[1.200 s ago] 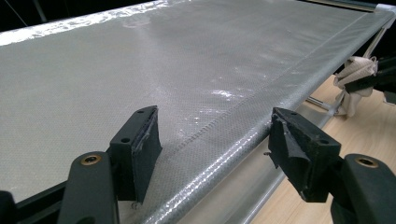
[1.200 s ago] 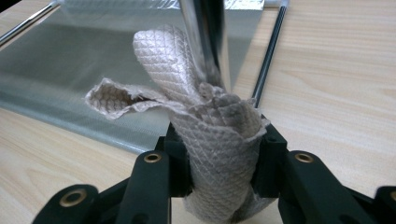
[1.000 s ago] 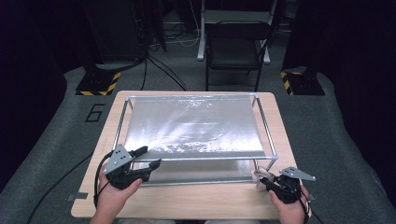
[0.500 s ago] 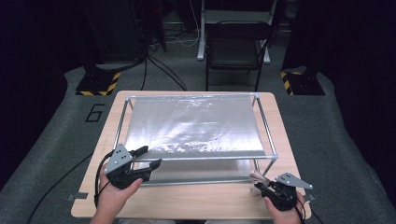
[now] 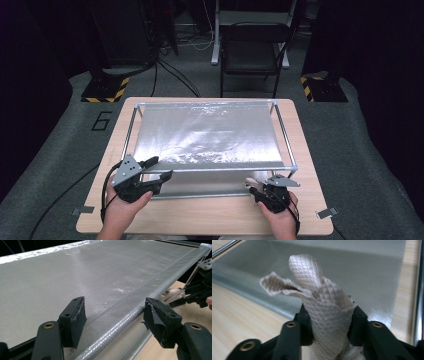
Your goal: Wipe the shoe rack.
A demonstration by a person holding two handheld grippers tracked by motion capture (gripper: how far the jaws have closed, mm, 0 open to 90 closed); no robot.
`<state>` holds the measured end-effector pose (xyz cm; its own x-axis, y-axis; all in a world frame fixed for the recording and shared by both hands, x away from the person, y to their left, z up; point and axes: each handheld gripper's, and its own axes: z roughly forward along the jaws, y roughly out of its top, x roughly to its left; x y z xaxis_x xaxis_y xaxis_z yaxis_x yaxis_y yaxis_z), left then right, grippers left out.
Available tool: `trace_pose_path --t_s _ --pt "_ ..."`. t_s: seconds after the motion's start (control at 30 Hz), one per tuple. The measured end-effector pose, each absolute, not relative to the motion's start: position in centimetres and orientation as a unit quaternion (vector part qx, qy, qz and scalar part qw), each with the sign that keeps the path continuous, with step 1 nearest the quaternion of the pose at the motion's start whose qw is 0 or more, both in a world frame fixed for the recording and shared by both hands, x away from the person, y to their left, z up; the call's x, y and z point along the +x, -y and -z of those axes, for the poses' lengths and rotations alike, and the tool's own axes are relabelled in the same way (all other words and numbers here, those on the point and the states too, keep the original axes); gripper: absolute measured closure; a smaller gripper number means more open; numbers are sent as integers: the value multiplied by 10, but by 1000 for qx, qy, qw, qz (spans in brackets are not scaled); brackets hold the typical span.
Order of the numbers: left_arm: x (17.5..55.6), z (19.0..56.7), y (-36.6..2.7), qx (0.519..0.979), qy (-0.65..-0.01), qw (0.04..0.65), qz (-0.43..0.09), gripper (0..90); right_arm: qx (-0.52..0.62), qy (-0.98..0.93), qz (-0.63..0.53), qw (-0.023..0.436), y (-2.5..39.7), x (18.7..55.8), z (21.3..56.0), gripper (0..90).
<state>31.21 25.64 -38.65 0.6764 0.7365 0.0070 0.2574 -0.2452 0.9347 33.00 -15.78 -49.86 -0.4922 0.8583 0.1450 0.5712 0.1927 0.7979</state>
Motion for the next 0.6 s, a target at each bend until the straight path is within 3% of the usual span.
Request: trace_pose_path --t_s 0.33,0.47,0.6 --pt "312 386 -256 754 -330 518 -231 344 466 -763 -402 196 145 333 499 383" --pt "312 386 -256 754 -330 518 -231 344 463 -759 -414 197 145 333 496 374" --pt "312 386 -256 755 -331 517 -231 344 472 -757 -410 189 145 334 498 428"
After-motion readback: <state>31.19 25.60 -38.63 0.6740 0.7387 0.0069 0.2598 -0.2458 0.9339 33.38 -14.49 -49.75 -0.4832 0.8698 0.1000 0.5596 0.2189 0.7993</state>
